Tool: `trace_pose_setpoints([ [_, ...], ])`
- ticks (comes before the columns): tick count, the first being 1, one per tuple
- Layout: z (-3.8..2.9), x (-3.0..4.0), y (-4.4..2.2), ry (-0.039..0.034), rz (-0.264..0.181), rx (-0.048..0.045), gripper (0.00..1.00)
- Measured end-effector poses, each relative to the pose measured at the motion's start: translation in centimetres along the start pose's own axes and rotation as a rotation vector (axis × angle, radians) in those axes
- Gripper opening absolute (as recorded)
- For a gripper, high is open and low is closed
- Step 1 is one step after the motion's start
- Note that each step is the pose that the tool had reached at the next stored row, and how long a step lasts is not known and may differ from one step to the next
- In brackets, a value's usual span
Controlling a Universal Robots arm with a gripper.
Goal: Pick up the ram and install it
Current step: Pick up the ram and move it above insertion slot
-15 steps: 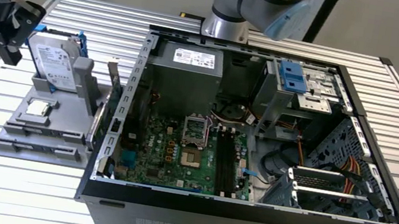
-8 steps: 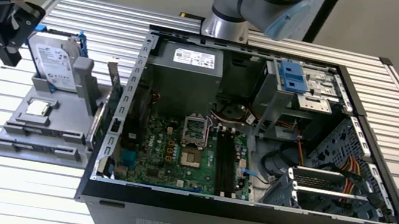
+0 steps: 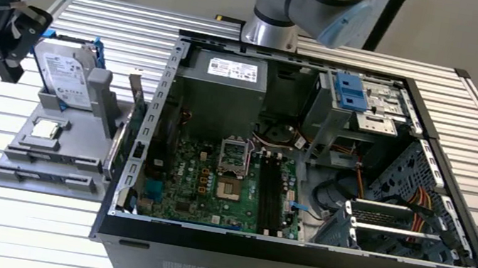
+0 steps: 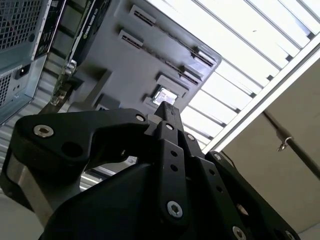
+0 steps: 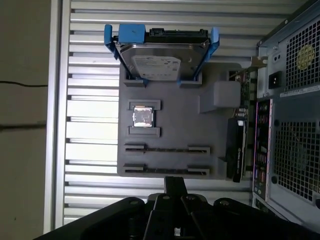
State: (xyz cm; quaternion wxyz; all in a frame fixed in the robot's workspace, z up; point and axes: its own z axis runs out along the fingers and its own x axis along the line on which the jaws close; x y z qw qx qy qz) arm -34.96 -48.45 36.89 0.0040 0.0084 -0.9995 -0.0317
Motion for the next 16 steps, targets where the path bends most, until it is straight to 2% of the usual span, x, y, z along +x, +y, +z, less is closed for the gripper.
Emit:
trace_pose_setpoints([
  [7,0.00,-0.05,-0.69,0.0010,0.000,0.0000,0.00],
  [16,0.09,-0.11,-0.82,-0.0011,0.031,-0.0002,0.00],
])
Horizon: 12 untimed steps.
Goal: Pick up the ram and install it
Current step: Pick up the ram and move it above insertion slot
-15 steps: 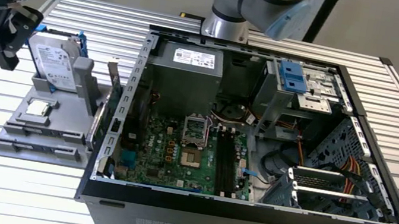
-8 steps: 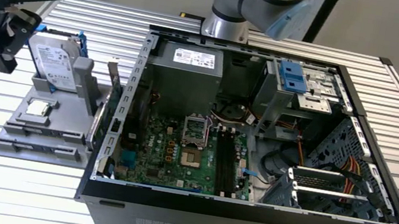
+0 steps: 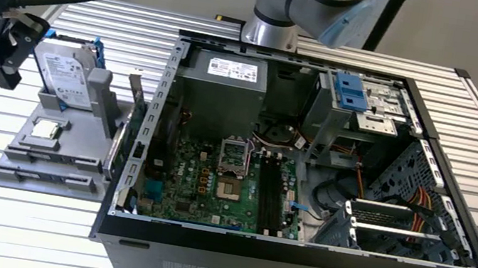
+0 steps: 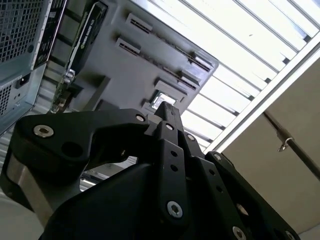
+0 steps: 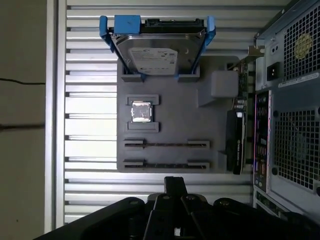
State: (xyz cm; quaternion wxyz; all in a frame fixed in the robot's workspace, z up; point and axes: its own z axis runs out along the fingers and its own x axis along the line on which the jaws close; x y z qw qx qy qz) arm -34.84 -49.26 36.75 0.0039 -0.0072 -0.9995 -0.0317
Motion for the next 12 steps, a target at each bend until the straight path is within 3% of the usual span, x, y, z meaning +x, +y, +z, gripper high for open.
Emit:
trace_pose_setpoints([
  [7,0.00,0.00,0.00,-0.0002,0.002,0.0000,0.00],
  [12,0.00,0.07,0.00,-0.0064,0.001,-0.0001,0.00],
])
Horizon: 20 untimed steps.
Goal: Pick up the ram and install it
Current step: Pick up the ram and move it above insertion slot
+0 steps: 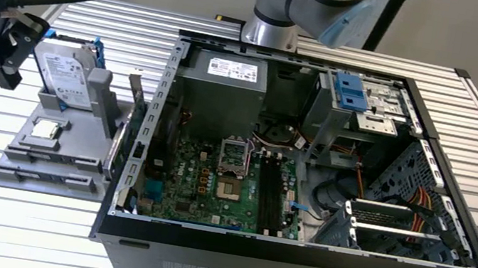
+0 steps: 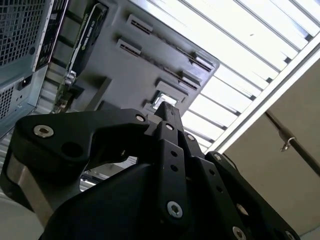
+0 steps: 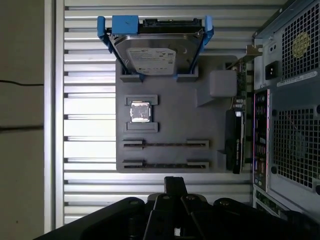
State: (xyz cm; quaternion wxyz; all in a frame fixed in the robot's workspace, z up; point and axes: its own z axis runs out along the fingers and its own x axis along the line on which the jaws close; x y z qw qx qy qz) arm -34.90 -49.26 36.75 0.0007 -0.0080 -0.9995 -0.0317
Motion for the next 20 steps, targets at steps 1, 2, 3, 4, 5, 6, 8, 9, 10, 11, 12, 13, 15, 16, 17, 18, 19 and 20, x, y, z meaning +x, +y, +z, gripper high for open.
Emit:
trace_pose_setpoints([
  [1,0.00,0.01,0.00,-0.0013,0.000,-0.0001,0.00],
  [2,0.00,0.03,0.00,-0.0025,0.000,0.0000,0.00],
  [3,0.00,0.04,0.00,-0.0038,0.000,-0.0001,0.00],
  [4,0.00,0.06,0.00,-0.0051,0.000,-0.0001,0.00],
  [5,0.01,0.07,0.00,-0.0065,0.000,-0.0002,0.00],
  [6,0.00,0.08,0.00,-0.0078,-0.001,-0.0002,0.00],
  [8,0.00,0.11,0.00,-0.0103,-0.001,-0.0002,0.00],
  [9,0.00,0.13,0.00,-0.0116,-0.001,-0.0002,0.00],
  [10,0.00,0.14,0.00,-0.0129,-0.001,-0.0002,0.00],
  [11,0.00,0.16,0.00,-0.0143,-0.001,-0.0003,0.00],
  [12,0.00,0.16,0.00,-0.0156,-0.001,-0.0003,0.00],
  [13,0.00,0.16,0.00,-0.0170,-0.001,-0.0003,0.00],
  [15,0.00,0.16,0.00,-0.0195,-0.001,-0.0004,0.00],
  [16,0.00,0.16,0.00,-0.0208,-0.001,-0.0004,0.00],
  [17,0.00,0.16,0.00,-0.0221,-0.001,-0.0004,0.00],
  [18,0.00,0.16,0.00,-0.0233,-0.001,-0.0004,0.00],
  [19,0.00,0.16,0.00,-0.0247,-0.002,-0.0004,0.00],
  [20,0.00,0.17,0.00,-0.0260,-0.002,-0.0005,0.00],
])
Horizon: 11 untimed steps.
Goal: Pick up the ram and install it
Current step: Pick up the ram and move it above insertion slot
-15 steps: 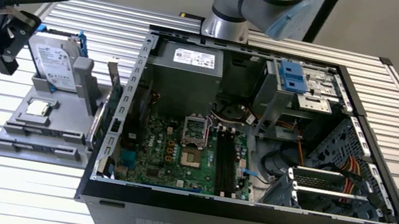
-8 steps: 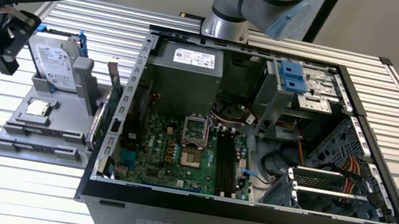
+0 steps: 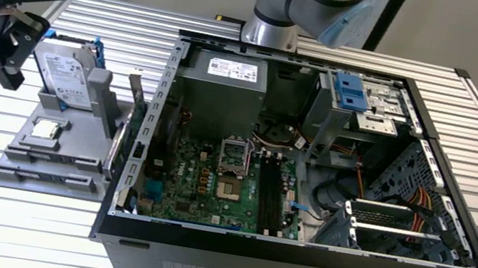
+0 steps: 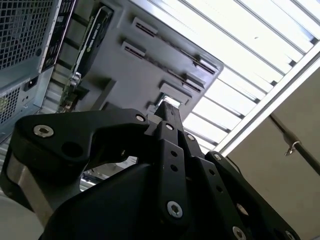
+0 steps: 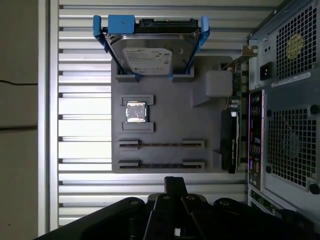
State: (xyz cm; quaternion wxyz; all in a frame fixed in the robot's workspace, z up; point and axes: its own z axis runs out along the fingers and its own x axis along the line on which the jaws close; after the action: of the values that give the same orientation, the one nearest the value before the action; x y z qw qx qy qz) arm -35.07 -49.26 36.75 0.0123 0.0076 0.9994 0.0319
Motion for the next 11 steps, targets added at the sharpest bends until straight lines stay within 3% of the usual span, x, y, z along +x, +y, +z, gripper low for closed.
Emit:
trace_pose_setpoints([
  [11,0.00,0.00,0.00,-0.0136,-0.012,-0.0005,0.00],
])
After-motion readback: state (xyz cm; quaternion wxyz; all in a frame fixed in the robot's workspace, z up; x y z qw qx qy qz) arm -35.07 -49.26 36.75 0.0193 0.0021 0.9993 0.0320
